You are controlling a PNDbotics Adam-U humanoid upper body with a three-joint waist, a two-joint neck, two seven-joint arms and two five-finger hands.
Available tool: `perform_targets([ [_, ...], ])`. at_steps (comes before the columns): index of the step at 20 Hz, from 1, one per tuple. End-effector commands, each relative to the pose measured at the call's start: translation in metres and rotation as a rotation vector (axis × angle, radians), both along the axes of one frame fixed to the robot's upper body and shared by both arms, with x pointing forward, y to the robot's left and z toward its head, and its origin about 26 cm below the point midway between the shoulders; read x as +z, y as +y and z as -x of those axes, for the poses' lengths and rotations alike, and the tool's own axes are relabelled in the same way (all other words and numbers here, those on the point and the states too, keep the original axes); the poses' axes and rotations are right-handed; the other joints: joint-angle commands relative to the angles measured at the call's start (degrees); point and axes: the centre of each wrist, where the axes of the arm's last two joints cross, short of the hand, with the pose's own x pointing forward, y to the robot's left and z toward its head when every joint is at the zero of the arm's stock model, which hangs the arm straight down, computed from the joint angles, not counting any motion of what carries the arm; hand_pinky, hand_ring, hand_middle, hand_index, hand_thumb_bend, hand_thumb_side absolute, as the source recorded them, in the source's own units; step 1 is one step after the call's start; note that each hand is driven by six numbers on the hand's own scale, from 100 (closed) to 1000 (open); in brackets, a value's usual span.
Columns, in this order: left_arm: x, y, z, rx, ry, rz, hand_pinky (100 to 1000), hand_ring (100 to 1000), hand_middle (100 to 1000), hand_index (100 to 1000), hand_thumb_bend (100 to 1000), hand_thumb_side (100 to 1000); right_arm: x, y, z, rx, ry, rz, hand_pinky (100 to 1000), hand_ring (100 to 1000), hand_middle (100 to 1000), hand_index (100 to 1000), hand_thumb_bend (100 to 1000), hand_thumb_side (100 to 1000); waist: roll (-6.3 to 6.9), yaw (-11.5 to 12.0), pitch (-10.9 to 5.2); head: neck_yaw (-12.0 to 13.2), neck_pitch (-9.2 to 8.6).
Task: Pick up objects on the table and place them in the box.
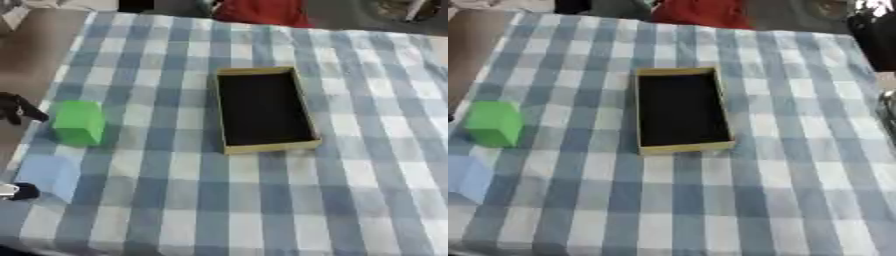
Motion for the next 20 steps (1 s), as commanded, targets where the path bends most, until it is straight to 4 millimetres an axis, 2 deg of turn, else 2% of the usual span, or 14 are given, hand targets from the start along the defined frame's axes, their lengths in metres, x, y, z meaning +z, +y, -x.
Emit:
perform_targets([
  [1,0.011,-0.002,0.001,-0.003,0.004,-0.021,818,804,819,899,688,525,0.01,0.0,0.003,0.006,-0.034,0.01,845,830,859,846,100,1000,0.17,-0.1,-0.47,0.0,0.31],
  [6,0.011,-0.004,-0.001,0.019,0.025,-0.056,827,806,826,890,673,515,0.01,0.002,0.002,0.015,-0.035,0.007,845,831,857,845,100,1000,0.12,-0.3,-0.09,0.1,0.31],
  [20,-0.007,-0.003,-0.015,0.077,0.115,-0.104,811,793,789,860,627,492,0.011,0.003,0.002,0.026,-0.047,-0.008,844,830,853,843,100,1000,-0.08,-1.0,0.62,0.7,0.31],
])
